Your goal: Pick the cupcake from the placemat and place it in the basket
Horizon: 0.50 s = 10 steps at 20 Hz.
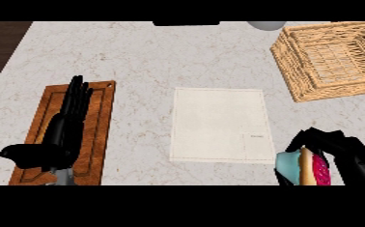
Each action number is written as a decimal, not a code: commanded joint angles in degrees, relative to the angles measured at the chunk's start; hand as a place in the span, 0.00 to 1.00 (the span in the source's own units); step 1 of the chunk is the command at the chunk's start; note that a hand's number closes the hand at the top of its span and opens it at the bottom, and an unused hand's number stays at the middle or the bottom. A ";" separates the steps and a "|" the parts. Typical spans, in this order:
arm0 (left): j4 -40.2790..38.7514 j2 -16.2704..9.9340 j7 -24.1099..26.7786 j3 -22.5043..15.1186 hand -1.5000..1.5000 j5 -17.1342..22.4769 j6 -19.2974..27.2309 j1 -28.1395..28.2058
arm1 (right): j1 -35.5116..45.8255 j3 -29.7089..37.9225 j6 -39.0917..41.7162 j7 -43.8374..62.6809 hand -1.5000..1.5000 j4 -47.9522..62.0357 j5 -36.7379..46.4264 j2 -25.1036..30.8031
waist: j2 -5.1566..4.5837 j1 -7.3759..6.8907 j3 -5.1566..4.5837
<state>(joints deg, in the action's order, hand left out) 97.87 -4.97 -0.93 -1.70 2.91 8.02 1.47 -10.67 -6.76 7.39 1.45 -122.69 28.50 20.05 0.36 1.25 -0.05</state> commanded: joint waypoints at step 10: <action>-2.82 1.13 2.52 -0.58 0.50 -1.05 -0.75 -0.84 | 5.79 24.39 10.27 14.54 1.00 -3.84 -13.23 8.90 | -0.41 -1.31 0.03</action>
<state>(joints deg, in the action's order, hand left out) 96.61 -4.12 -0.22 -1.96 2.10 7.98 0.16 -8.44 12.18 16.64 15.73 -131.25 14.60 25.88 0.08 0.29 -0.03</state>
